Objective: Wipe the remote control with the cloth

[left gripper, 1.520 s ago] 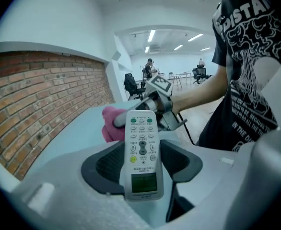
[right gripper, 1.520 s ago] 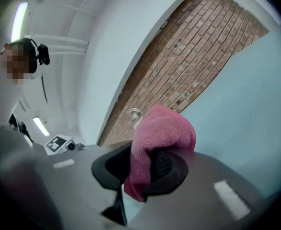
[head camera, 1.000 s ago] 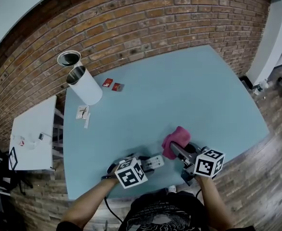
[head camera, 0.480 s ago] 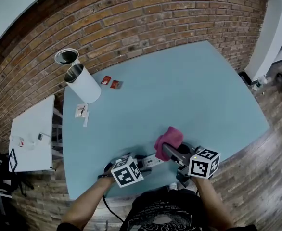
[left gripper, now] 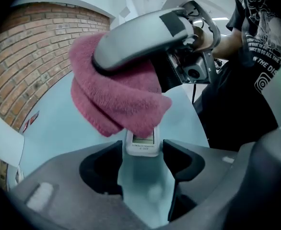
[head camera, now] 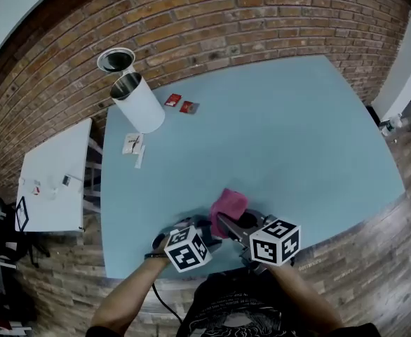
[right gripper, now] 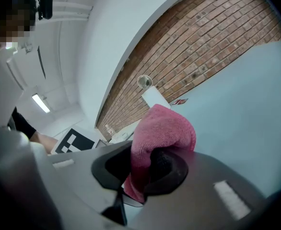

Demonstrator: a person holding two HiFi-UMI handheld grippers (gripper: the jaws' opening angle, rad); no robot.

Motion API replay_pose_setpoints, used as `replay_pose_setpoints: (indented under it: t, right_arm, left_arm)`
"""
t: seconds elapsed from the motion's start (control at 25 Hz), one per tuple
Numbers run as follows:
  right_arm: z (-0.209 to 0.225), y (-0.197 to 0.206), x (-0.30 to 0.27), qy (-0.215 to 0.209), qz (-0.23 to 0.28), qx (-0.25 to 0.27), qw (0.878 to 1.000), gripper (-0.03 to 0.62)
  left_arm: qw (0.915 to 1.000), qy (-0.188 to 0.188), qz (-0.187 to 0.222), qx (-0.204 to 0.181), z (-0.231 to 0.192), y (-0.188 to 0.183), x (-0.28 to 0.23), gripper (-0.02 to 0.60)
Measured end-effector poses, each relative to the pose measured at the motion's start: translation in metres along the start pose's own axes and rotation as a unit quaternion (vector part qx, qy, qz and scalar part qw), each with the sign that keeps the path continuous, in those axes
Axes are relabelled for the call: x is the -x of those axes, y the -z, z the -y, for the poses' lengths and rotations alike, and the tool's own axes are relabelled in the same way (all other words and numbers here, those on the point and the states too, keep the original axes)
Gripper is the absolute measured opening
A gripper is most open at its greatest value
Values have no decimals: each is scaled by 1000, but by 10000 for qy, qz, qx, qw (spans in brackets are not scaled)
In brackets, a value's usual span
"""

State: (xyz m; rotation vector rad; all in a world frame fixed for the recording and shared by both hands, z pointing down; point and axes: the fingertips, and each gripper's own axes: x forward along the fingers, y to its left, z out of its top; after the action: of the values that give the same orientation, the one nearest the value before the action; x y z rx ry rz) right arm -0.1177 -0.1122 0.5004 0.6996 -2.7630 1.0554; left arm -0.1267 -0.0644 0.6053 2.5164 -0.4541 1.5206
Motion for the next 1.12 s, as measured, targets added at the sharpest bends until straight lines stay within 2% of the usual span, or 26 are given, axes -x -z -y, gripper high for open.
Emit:
replay_pose_setpoints:
  t: [0.12,0.24,0.36,1.12]
  right_arm:
    - [-5,14,-17,-7,-299,154,9994,63]
    - [-3,28,-25,53,-605,327,9976,64]
    - [-2,32,-28,56,-749,405,9964,63]
    - [28,18,7,151,-624,17,9979,63]
  left_arm:
    - [9999,102,-47,72,1,2,-1,273]
    - [9995,257,-132,154,6,3,-3,220]
    - [9989,303,-172,303,5,4,-3,216]
    - [9957,452,-613,524,4,6,-5,222]
